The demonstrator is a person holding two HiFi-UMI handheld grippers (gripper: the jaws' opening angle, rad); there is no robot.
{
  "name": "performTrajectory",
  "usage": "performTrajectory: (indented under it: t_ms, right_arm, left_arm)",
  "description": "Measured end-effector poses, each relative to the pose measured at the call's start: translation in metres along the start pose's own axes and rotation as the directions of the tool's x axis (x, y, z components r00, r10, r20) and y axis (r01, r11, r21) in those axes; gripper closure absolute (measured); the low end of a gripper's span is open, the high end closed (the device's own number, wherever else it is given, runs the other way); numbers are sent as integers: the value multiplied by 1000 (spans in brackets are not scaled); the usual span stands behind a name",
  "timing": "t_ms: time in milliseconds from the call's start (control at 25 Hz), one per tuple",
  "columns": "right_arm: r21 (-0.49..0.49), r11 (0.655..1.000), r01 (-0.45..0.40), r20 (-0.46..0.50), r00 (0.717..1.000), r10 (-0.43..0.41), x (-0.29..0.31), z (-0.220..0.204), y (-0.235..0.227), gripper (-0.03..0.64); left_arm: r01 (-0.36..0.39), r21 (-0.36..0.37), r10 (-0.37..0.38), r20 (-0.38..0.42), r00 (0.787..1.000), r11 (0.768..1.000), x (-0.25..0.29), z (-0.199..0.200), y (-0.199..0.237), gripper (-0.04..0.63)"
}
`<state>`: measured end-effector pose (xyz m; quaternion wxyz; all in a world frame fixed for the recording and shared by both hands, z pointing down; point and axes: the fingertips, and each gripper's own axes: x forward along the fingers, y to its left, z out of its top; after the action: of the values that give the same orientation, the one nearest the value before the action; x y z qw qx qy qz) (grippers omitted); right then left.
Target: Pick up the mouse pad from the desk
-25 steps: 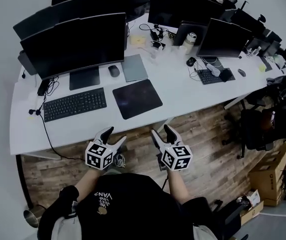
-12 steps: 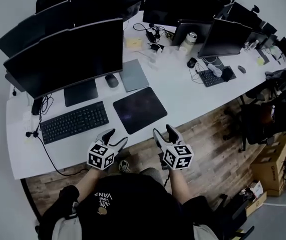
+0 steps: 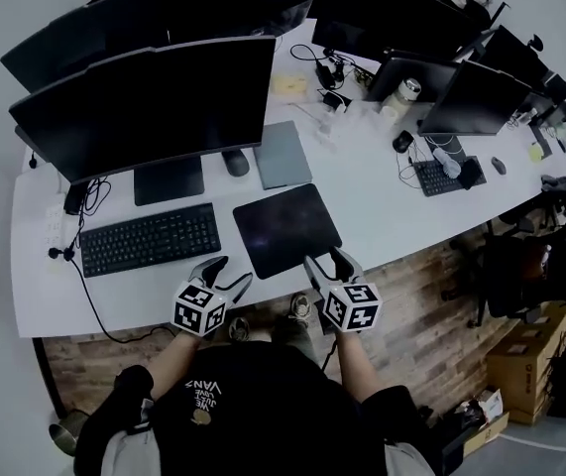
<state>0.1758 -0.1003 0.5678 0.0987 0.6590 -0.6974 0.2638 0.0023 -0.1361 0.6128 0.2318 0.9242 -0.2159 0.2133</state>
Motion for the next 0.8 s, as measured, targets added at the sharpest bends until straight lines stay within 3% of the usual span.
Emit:
performTrajectory:
  t_ms: [320, 640, 800]
  right_arm:
    - [-93, 990, -102, -109, 990, 92, 51, 15, -39, 360]
    - [-170, 964, -206, -217, 962, 168, 109, 25, -82, 360]
    - [-214, 940, -265, -275, 940, 203, 141, 27, -92, 360]
  left_arm:
    - [-146, -119, 147, 3, 989, 982, 12, 3, 11, 333]
    - [-283, -247, 288, -16, 957, 927, 29, -5, 10, 333]
    - [-349, -312, 358, -30, 933, 884, 29, -14, 8, 333]
